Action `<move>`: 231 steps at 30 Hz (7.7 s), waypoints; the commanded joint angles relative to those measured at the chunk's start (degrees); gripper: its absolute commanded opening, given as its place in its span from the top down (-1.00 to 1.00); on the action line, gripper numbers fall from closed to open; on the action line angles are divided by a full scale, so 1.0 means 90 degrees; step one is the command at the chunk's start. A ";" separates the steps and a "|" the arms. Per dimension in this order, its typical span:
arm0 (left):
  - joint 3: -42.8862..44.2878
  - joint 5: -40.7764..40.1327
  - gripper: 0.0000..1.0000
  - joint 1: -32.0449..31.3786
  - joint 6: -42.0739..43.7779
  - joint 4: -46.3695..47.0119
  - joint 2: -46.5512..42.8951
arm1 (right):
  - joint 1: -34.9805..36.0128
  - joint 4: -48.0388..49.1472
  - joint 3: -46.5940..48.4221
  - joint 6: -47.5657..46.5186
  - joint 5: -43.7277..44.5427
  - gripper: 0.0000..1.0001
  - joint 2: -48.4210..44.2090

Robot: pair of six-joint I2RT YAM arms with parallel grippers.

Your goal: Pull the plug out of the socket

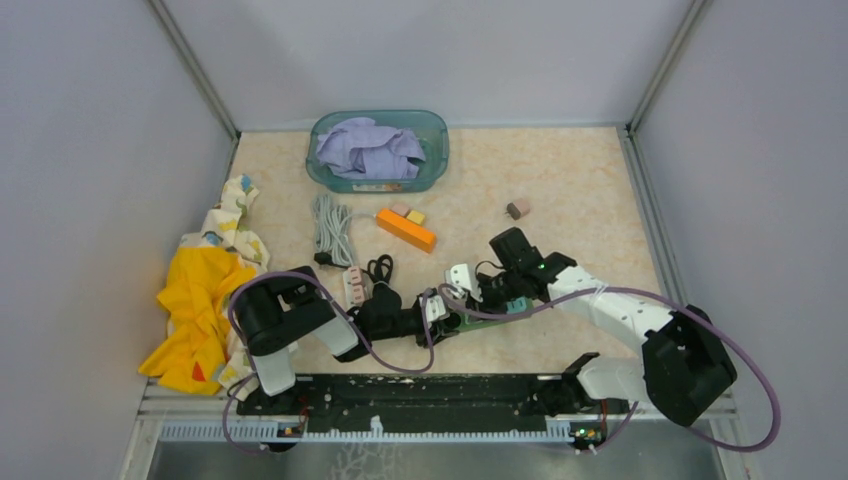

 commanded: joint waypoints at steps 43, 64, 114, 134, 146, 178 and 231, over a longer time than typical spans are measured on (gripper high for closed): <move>-0.0188 0.0225 0.99 0.0138 -0.0238 -0.0610 0.0023 | -0.0307 0.0006 0.0258 -0.0661 -0.1102 1.00 -0.0297; -0.0155 0.0256 0.99 0.0168 -0.0368 -0.0757 0.0036 | -0.0340 0.0186 0.0460 -0.0175 -0.1199 1.00 -0.0214; -0.0078 0.0256 0.99 0.0178 -0.0284 -0.1142 -0.0183 | -0.0375 0.0034 0.0349 -0.0257 -0.1527 1.00 -0.0283; -0.0042 0.0249 0.99 0.0178 -0.0387 -0.1186 -0.0311 | -0.1159 -0.0848 0.0872 -0.0492 -0.2942 1.00 -0.0611; -0.0033 0.0321 0.96 0.0178 -0.0661 -0.1229 -0.0454 | -0.2338 0.0486 0.0927 0.1175 -0.2628 1.00 -0.0864; -0.0290 -0.0117 -0.63 0.0175 -0.1365 -0.2513 -0.3324 | -0.3815 0.5555 -0.0029 0.7782 0.0975 0.91 0.1048; -0.2116 -0.1540 -1.00 0.0217 -0.4231 -0.1753 -0.6149 | -0.4176 0.0819 0.0316 0.1560 -0.4209 -0.46 -0.1732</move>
